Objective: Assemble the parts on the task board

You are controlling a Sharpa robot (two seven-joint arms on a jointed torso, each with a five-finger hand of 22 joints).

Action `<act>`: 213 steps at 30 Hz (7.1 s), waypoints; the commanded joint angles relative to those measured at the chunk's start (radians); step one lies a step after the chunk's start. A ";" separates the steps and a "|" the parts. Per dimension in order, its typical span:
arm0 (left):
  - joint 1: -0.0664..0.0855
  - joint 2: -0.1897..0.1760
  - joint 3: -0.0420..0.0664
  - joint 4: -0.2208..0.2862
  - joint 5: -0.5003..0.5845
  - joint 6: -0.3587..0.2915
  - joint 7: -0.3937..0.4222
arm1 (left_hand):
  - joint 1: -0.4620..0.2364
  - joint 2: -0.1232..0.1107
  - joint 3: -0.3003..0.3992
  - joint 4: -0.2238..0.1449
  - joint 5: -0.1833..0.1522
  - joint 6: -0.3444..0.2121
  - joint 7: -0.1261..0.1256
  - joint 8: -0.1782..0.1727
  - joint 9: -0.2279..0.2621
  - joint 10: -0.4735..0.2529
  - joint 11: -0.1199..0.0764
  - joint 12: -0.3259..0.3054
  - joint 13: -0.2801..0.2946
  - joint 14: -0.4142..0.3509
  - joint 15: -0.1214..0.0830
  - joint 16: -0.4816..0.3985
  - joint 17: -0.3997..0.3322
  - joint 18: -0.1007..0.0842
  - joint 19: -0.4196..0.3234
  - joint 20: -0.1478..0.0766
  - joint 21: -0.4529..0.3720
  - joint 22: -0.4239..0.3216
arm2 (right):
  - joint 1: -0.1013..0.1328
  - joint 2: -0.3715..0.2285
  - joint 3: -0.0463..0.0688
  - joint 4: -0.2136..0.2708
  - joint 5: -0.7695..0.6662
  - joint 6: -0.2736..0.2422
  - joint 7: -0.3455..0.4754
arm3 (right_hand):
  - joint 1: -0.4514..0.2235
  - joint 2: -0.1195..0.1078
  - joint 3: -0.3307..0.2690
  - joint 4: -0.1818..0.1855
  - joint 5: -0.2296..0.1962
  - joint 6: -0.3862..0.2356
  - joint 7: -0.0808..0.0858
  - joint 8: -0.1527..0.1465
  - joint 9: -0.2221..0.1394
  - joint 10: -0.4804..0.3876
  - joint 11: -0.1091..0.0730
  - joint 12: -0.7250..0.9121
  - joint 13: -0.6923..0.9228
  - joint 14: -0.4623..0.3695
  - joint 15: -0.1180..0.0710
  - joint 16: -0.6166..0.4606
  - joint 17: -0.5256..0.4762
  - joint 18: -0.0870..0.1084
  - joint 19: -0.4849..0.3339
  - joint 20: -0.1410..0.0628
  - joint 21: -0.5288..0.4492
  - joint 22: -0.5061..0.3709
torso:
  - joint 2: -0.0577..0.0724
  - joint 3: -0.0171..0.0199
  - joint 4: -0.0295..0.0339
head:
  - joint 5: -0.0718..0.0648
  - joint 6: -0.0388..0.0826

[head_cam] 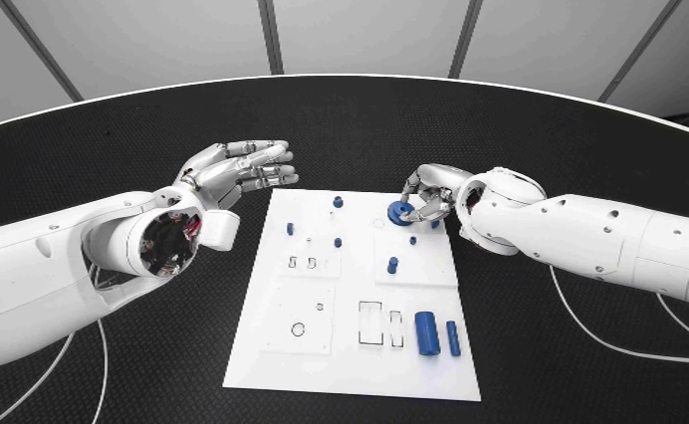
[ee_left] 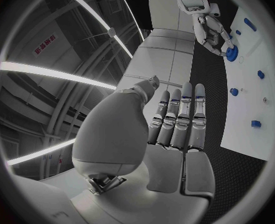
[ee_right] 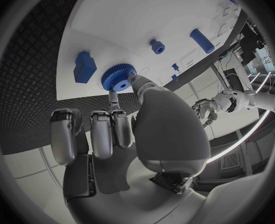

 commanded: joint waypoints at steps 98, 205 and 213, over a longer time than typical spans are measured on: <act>0.000 0.011 0.000 -0.007 0.000 0.009 -0.015 | -0.010 -0.003 0.006 -0.002 0.001 -0.003 0.026 -0.007 -0.002 -0.002 0.006 -0.004 -0.001 -0.007 0.003 -0.005 0.001 0.012 -0.001 0.004 -0.004 -0.002 | -0.005 0.252 0.002 -0.023 -0.304 -0.095 -0.044 | -0.040 0.004 0.115 -0.023 0.075 0.067 -0.012 -0.008 -0.020 0.091 -0.012 0.017 0.249 0.099 -0.008 0.008 0.231 -0.012 0.106 -0.008 0.010 0.263 | 0.006 -0.0047 0.0060 | 0.019 0.003; -0.002 0.025 -0.001 -0.068 0.000 0.038 -0.022 | -0.018 -0.005 0.022 -0.013 0.001 -0.001 0.025 -0.009 -0.003 0.001 0.006 -0.009 0.000 -0.005 0.004 -0.010 0.004 0.012 -0.001 0.004 -0.004 -0.005 | -0.138 -0.164 -0.003 0.051 0.243 -0.294 0.267 | -0.059 -0.029 0.070 -0.066 -0.010 0.003 0.010 -0.121 -0.061 0.053 0.007 -0.037 0.204 0.095 0.006 0.001 0.215 -0.007 0.097 0.003 -0.001 0.248 | -0.018 0.0242 -0.0196 | -0.017 -0.013; -0.002 0.024 -0.001 -0.067 0.000 0.038 -0.023 | -0.018 -0.005 0.022 -0.013 0.001 -0.001 0.025 -0.009 -0.003 0.001 0.006 -0.009 0.000 -0.005 0.004 -0.010 0.004 0.012 -0.001 0.004 -0.004 -0.005 | -0.138 -0.153 -0.003 0.042 0.243 -0.290 0.260 | -0.059 -0.022 0.074 -0.068 -0.006 0.024 0.011 -0.113 -0.057 0.057 0.009 -0.030 0.209 0.095 0.008 0.002 0.218 -0.009 0.100 0.006 0.002 0.253 | -0.018 0.0246 -0.0192 | -0.014 -0.012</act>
